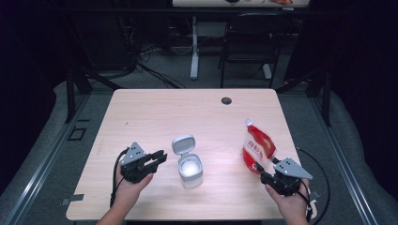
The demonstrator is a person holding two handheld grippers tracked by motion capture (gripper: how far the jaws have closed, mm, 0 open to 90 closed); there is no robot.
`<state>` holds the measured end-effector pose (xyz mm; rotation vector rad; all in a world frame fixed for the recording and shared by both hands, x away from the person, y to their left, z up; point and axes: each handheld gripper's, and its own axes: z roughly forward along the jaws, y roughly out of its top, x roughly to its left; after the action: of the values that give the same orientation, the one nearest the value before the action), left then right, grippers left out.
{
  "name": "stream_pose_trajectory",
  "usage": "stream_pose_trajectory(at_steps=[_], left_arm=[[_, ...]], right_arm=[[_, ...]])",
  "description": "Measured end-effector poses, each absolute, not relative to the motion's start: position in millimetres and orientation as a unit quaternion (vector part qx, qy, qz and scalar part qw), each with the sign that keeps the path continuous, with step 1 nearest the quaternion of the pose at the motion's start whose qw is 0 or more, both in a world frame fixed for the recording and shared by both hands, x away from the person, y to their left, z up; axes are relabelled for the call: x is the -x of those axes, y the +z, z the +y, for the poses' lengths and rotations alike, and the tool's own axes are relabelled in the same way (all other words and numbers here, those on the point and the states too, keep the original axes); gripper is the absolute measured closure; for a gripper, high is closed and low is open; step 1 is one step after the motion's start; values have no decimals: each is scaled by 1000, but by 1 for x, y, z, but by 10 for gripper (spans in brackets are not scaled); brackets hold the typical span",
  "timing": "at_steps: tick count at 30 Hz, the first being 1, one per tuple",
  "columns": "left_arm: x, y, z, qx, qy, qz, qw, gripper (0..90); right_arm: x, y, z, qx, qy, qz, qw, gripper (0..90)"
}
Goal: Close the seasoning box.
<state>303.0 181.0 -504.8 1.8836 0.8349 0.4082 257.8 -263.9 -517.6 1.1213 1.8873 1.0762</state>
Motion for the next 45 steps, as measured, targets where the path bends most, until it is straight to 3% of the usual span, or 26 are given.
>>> stream_pose_trajectory(at_steps=[12,24,39,45], left_arm=[[-307,-504,182,-781,165,344,495,839],[-313,-502,178,-784,165,332,497,843],[-312,-505,181,-783,169,340,492,836],[-312,-503,182,-785,169,340,490,878]], right_arm=[[-250,-513,-268,-446,406,719,345,456],[-222,-508,-271,-443,407,716,355,482],[-229,-515,-242,-391,420,756,315,483],[-238,-521,-229,-375,424,768,300,465]])
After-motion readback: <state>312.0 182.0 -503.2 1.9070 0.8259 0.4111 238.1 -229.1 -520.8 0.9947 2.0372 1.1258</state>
